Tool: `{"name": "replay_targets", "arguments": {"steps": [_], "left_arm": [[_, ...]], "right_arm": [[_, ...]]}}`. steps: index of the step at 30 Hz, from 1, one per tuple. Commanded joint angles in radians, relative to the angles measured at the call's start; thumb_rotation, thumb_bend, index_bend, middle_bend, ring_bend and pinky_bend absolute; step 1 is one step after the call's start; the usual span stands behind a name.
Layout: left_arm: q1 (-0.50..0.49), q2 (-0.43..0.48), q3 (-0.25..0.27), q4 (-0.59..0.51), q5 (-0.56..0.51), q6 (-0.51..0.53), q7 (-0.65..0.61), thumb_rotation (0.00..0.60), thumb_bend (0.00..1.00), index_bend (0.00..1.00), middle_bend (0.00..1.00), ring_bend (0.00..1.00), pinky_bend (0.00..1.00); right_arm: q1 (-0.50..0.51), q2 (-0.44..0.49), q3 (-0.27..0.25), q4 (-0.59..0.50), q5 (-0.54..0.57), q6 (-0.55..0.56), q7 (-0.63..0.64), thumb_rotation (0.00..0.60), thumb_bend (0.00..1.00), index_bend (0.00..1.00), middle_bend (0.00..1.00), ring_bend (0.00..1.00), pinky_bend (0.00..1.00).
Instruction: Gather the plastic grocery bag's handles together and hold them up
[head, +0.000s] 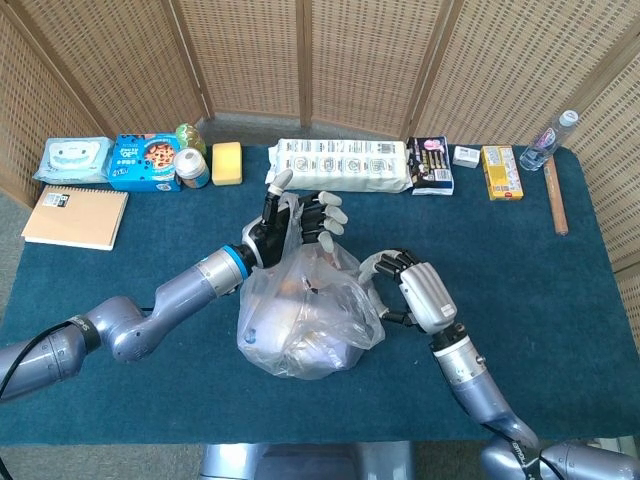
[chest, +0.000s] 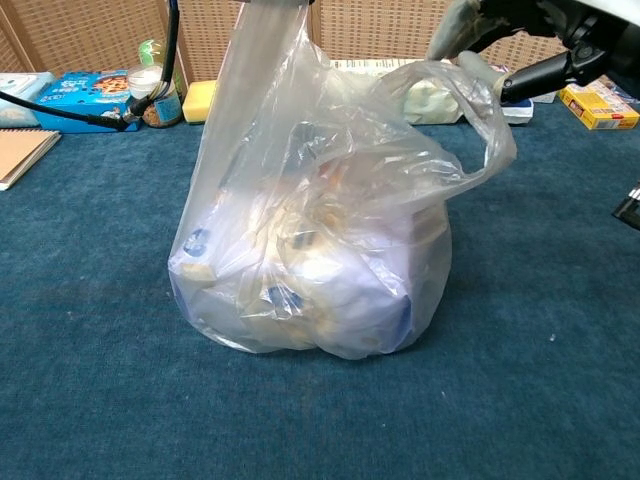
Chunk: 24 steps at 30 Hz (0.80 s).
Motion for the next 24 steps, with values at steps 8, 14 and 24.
{"name": "replay_targets", "arguments": {"steps": [8, 14, 24], "left_arm": [[0.001, -0.026, -0.041, 0.020, -0.041, -0.051, 0.069, 0.000, 0.20, 0.39, 0.47, 0.45, 0.53], [0.018, -0.037, -0.071, 0.023, -0.074, -0.075, 0.113, 0.000, 0.20, 0.39, 0.47, 0.45, 0.53], [0.058, -0.041, -0.136, 0.011, -0.116, -0.120, 0.196, 0.000, 0.20, 0.39, 0.47, 0.45, 0.53]], "right_arm": [[0.025, 0.046, -0.023, 0.004, -0.050, -0.029, 0.122, 0.600, 0.65, 0.38, 0.37, 0.30, 0.22], [0.035, 0.075, -0.049, 0.019, -0.095, -0.035, 0.120, 0.600, 0.65, 0.43, 0.37, 0.30, 0.20], [-0.006, 0.079, -0.045, 0.157, -0.129, 0.088, -0.004, 0.600, 0.30, 0.40, 0.35, 0.30, 0.21]]}}
